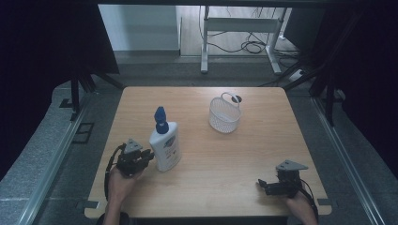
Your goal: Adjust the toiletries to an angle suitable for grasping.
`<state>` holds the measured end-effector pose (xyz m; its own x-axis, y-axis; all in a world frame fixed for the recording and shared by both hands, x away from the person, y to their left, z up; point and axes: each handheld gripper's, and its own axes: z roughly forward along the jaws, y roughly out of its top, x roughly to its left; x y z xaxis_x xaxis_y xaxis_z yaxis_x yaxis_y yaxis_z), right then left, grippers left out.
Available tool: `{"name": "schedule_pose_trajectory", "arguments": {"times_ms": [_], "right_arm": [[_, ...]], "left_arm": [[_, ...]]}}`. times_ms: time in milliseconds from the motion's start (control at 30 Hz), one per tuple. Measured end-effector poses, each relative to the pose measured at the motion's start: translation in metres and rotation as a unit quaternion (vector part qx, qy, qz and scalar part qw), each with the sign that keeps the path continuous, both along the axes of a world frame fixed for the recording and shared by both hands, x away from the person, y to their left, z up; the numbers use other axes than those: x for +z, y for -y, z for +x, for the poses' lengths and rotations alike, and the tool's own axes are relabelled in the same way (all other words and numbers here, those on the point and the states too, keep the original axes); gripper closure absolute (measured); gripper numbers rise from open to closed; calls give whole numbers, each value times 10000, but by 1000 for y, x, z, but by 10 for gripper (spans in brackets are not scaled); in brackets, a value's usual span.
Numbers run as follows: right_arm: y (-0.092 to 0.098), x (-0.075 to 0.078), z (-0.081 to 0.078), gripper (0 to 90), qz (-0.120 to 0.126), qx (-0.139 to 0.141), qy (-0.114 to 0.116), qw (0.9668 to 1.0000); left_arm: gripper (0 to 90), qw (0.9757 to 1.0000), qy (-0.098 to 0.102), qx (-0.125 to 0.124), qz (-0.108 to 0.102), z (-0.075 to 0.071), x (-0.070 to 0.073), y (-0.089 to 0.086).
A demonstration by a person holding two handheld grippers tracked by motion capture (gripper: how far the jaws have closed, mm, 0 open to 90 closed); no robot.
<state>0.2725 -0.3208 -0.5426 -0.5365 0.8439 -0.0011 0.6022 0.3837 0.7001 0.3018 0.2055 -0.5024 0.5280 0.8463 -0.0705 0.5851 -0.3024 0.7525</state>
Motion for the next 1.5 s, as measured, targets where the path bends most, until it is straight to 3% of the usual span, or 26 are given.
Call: {"name": "schedule_pose_trajectory", "arguments": {"times_ms": [300, 600, 1500], "right_arm": [[0, 0, 0, 0, -2, 2, -2, 10000], [-1, 0, 1, 0, -3, 4, 0, 10000], [-2, 0, 2, 0, -8, 51, 10, 10000]], "left_arm": [[890, 9998, -148, -75, -124, 10, -5, 9], [893, 9993, -200, -11, -301, 10, -8, 8], [892, 9977, -233, -476, -414, 8, -8, 29]]}}
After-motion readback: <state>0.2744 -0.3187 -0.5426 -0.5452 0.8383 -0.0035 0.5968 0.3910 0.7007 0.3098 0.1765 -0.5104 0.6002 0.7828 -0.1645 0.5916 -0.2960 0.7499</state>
